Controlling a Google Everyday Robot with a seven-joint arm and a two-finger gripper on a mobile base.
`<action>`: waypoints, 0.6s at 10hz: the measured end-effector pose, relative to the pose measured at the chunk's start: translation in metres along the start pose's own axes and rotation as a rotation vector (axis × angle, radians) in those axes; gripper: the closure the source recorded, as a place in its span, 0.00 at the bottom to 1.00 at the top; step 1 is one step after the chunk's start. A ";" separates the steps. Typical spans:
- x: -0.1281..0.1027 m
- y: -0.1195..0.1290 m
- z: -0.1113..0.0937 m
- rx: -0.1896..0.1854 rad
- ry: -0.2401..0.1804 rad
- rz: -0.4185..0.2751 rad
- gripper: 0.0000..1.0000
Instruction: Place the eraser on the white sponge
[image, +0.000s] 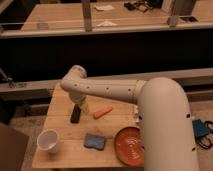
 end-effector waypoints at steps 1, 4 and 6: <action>-0.002 -0.001 0.003 -0.002 -0.002 -0.011 0.20; -0.005 -0.004 0.011 -0.007 -0.012 -0.030 0.20; -0.009 -0.006 0.015 -0.010 -0.023 -0.053 0.20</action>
